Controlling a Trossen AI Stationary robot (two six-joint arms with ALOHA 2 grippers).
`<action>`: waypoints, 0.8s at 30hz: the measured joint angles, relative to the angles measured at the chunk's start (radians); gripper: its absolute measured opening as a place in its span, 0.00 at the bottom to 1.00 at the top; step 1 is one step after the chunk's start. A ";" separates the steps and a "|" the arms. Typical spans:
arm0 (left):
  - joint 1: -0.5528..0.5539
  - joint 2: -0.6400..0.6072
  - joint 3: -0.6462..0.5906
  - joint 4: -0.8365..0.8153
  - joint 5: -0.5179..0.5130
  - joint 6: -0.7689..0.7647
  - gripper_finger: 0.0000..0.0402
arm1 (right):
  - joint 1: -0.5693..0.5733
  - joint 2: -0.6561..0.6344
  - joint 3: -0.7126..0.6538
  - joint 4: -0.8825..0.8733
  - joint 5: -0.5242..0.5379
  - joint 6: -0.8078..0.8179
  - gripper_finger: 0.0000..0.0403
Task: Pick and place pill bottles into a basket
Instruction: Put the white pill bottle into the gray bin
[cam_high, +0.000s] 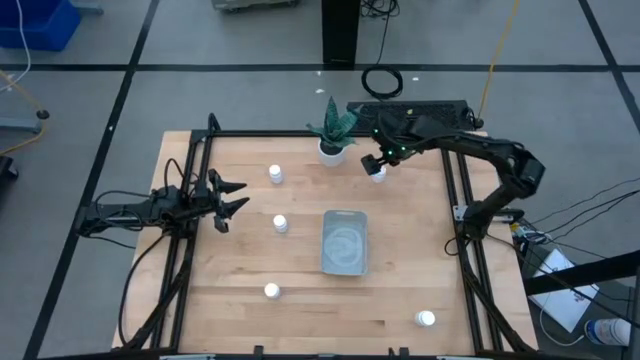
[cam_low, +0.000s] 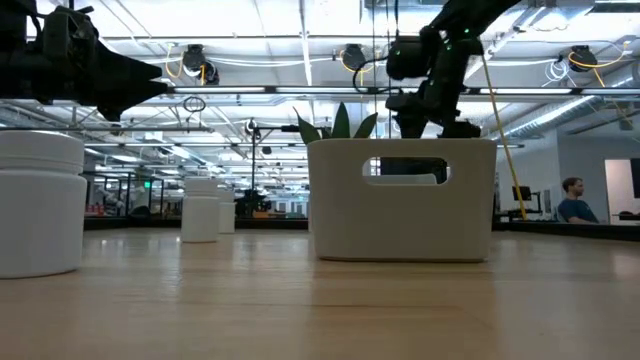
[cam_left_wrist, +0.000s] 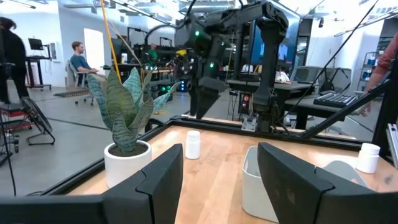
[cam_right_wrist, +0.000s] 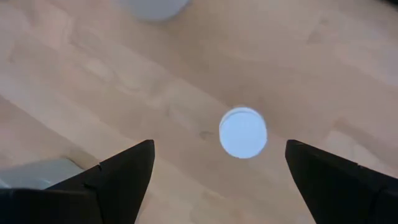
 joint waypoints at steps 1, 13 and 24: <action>0.000 0.000 0.000 0.000 0.000 0.000 0.53 | 0.000 0.012 0.000 0.002 -0.008 -0.001 0.89; 0.000 0.000 0.000 0.000 0.000 0.000 0.53 | -0.006 0.086 0.000 -0.005 0.044 -0.051 0.89; 0.000 0.000 0.000 0.000 0.000 0.000 0.53 | -0.018 0.107 -0.035 0.014 0.043 -0.065 0.89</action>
